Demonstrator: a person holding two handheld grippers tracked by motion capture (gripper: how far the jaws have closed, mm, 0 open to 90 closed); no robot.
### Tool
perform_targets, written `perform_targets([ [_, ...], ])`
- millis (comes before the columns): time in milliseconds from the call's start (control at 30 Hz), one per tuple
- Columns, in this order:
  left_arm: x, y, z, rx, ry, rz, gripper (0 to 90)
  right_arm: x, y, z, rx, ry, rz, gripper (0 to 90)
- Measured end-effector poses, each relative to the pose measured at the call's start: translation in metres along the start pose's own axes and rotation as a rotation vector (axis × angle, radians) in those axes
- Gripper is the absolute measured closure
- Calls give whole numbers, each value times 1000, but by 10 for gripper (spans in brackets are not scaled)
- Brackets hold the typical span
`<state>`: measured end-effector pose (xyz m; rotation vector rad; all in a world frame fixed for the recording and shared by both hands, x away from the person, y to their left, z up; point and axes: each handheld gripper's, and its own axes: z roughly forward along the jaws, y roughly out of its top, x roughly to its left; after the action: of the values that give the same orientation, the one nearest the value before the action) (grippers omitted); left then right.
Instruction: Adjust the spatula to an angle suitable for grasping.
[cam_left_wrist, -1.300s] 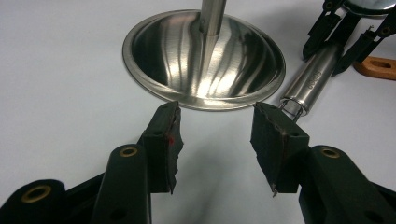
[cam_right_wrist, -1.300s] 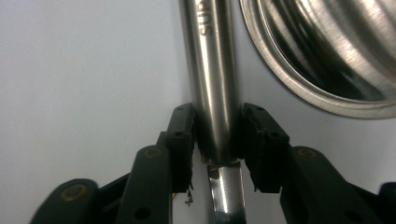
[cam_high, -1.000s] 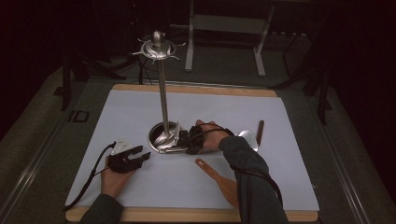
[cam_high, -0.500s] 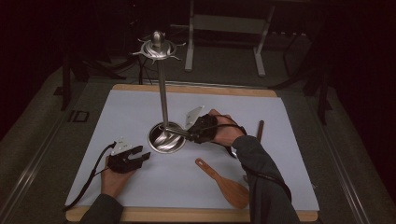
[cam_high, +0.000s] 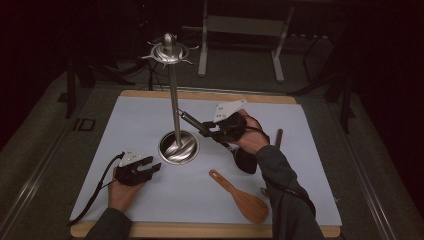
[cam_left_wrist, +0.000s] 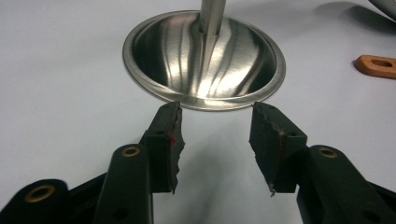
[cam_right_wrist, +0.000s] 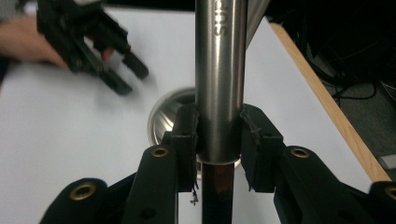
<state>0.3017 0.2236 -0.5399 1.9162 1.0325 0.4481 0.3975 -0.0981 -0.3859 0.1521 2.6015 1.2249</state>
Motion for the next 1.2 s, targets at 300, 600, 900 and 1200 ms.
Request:
perform_targets([
  [300,1,0,0,2,2,-6,539,-4,1,-13,-91,-60,71,692],
  [600,1,0,0,2,3,-8,534,-8,-1,-29,-221,-121,167,693],
  [900,1,0,0,2,3,-8,532,-9,-5,-40,-327,-168,261,693],
  [1200,1,0,0,2,3,-7,531,-3,2,-45,-397,-189,276,693],
])
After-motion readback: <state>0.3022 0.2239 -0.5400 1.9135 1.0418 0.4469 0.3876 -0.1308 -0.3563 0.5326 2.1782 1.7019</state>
